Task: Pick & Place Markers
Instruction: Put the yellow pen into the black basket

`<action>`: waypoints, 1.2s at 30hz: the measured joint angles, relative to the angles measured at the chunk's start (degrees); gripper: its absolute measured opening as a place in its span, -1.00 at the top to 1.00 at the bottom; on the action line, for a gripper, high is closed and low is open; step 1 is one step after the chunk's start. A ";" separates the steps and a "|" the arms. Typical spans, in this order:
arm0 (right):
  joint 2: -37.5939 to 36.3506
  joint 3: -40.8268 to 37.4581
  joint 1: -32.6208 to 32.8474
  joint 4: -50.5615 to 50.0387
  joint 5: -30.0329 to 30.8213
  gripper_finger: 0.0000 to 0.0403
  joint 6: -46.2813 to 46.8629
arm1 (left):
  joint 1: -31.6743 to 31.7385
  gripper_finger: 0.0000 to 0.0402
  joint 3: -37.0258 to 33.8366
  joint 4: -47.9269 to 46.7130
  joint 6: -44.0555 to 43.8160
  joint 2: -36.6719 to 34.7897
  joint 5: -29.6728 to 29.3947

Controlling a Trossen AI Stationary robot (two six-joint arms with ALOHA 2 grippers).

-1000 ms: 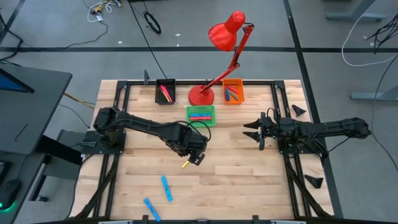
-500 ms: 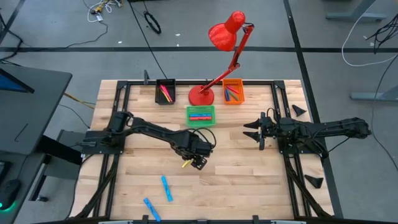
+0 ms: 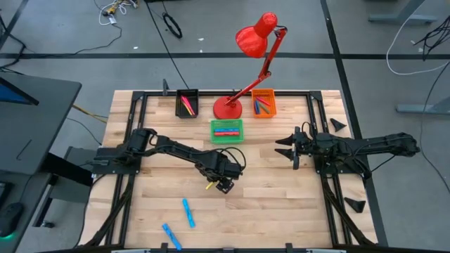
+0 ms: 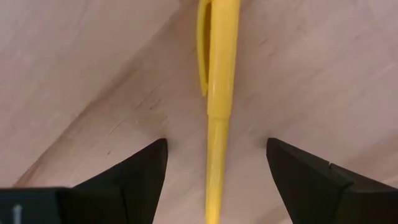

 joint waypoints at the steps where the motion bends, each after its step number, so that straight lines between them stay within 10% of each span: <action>1: 0.00 0.00 -0.01 0.01 0.00 0.08 0.00 | 0.02 -0.37 -0.01 -0.01 0.63 0.00 0.31; 18: 0.00 0.00 -0.01 -0.03 0.00 0.08 0.02 | -1.56 0.85 -0.01 -1.04 -5.06 0.15 -3.71; 36: 0.00 0.00 -0.01 -0.05 0.00 0.08 0.01 | 1.65 0.88 -0.33 -6.53 3.06 -10.21 -0.55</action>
